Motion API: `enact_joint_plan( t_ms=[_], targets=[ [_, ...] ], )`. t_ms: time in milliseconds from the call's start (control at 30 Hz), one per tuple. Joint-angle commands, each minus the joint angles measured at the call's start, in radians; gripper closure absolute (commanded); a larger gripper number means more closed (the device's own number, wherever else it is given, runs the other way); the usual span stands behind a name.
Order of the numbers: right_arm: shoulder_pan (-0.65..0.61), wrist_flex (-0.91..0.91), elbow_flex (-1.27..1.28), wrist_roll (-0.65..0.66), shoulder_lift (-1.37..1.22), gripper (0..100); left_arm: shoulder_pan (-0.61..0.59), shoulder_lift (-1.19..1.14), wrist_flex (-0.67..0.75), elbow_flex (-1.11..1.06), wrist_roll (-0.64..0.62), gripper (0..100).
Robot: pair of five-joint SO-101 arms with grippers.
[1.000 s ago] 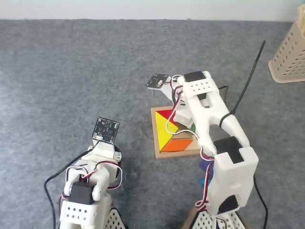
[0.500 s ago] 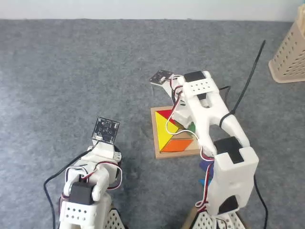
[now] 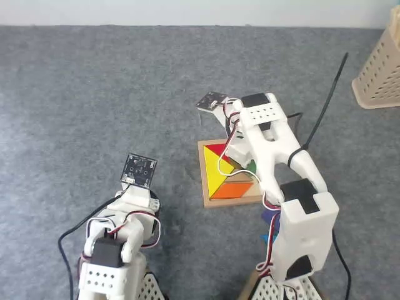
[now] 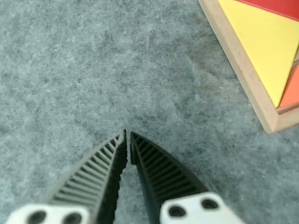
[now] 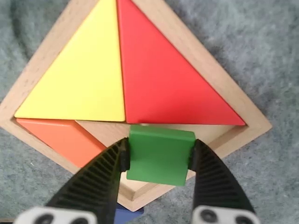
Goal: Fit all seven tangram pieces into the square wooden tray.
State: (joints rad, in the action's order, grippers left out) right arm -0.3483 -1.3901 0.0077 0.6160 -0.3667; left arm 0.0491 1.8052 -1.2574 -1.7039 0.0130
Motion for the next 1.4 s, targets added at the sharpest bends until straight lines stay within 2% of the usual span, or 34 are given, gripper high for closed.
enact_joint_plan(
  t_ms=[0,67,367,533,600,667,833,1033,1233,1367],
  targets=[
    [0.004,-0.016,-0.009,-0.005,0.024,81.3,0.006,0.021,-0.006,0.019,-0.008,99],
    [0.004,-0.016,-0.009,-0.005,0.024,78.6,0.006,0.021,-0.006,0.019,-0.008,99],
    [0.005,-0.016,-0.009,-0.005,0.024,79.4,0.006,0.021,-0.006,0.019,-0.008,99],
    [0.044,-0.002,-0.017,-0.028,0.042,91.7,0.006,0.021,-0.006,0.019,-0.008,99],
    [0.068,-0.002,-0.017,-0.081,0.084,97.8,0.006,0.021,-0.006,0.019,-0.008,99],
    [0.09,-0.002,0.005,-0.126,0.148,99.0,0.006,0.021,-0.006,0.019,-0.008,99],
    [0.137,0.058,0.206,-0.232,0.392,99.2,0.006,0.021,-0.006,0.019,-0.008,99],
    [0.209,0.165,0.512,-0.241,0.665,99.2,0.006,0.021,-0.006,0.019,-0.008,99],
    [0.228,0.068,0.706,-0.199,0.806,99.2,0.006,0.021,-0.006,0.019,-0.008,99],
    [0.185,0.054,0.821,-0.192,0.82,99.1,0.006,0.021,-0.006,0.019,-0.008,99]
  ],
)
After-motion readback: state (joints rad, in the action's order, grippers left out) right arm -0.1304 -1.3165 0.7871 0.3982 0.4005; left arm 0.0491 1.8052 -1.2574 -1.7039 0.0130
